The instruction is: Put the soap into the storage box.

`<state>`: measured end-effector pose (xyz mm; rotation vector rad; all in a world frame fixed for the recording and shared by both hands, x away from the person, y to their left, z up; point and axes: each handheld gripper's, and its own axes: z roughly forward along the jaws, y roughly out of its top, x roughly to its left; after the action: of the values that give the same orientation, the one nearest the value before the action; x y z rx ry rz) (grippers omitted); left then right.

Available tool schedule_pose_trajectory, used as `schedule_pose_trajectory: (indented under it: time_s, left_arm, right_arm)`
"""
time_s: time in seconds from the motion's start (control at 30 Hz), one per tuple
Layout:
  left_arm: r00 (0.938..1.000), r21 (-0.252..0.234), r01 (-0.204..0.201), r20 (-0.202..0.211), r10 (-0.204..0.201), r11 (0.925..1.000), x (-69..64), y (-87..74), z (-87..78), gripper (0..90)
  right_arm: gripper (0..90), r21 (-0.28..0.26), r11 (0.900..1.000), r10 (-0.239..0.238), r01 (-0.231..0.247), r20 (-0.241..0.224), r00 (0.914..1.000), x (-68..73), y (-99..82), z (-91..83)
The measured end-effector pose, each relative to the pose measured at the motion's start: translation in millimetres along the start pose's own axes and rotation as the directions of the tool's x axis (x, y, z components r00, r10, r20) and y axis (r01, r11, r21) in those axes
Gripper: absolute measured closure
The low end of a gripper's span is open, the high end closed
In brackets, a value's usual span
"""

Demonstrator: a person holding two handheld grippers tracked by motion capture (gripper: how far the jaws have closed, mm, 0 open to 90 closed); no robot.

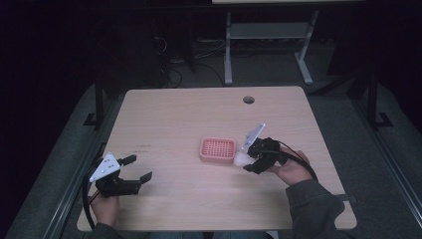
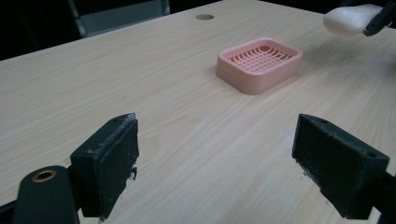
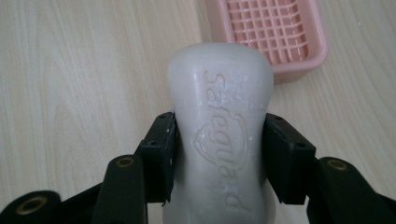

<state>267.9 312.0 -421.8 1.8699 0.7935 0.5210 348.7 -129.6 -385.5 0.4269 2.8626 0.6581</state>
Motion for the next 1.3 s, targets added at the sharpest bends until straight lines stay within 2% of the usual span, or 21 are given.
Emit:
schedule_pose_trajectory:
  time_s: [0.37, 0.43, 0.57, 0.7, 0.77, 0.87, 1.0, 1.13, 1.17, 1.3]
  left_arm:
    - [0.9999, 0.007, 0.013, -0.005, -0.013, 0.9999, 1.9, -0.5, -3.3, 14.1]
    - [0.9997, -0.002, 0.022, -0.004, -0.022, 0.9998, 1.4, -0.3, -2.8, 14.1]
    - [0.9998, -0.006, 0.019, 0.0, -0.019, 0.9998, 0.9, 0.1, -1.9, 14.1]
    - [0.9999, -0.009, 0.015, -0.006, -0.015, 0.9999, 0.5, 1.0, -1.4, 14.1]
    - [0.9996, -0.014, 0.028, 0.003, -0.028, 0.9995, 0.8, 1.1, -0.7, 14.1]
    - [0.9996, -0.02, 0.028, 0.004, -0.028, 0.9994, 1.3, 1.5, -0.6, 14.1]
    - [0.9995, -0.019, 0.031, 0.0, -0.031, 0.9993, 2.2, 1.1, -0.4, 14.1]
    - [0.9992, -0.022, 0.039, 0.003, -0.039, 0.999, 2.0, 1.1, -0.9, 14.1]
    - [0.9987, -0.027, 0.048, 0.017, -0.047, 0.9985, 2.0, 1.0, -1.1, 14.1]
    - [0.999, -0.03, 0.044, 0.011, -0.044, 0.9986, 2.3, 1.3, -1.4, 14.1]
  right_arm:
    - [48.3, 0.008, 0.9993, -0.036, 0.036, -0.017, 0.9992, -8.5, 30.2, 6.9]
    - [48.3, 0.013, 0.9984, -0.054, 0.054, -0.015, 0.9984, -11.7, 39.5, 8.1]
    - [48.3, 0.014, 0.9982, -0.058, 0.058, -0.02, 0.9981, -14.6, 49.3, 7.9]
    - [48.4, 0.017, 0.9977, -0.066, 0.066, -0.021, 0.9976, -16.2, 54.6, 8.5]
    - [48.3, 0.02, 0.9971, -0.073, 0.073, -0.019, 0.9971, -17.9, 59.6, 9.7]
    - [48.4, 0.022, 0.9967, -0.078, 0.079, -0.023, 0.9967, -19.6, 64.5, 11.5]
    - [48.3, 0.017, 0.9971, -0.074, 0.075, -0.038, 0.9965, -24.2, 69.6, 15.8]
    - [48.3, 0.03, 0.9965, -0.077, 0.078, -0.034, 0.9965, -27.7, 74.0, 19.8]
    - [48.3, 0.028, 0.9966, -0.076, 0.077, -0.038, 0.9964, -29.8, 77.1, 22.2]
    - [48.3, 0.035, 0.996, -0.081, 0.082, -0.039, 0.9959, -32.0, 82.1, 27.4]
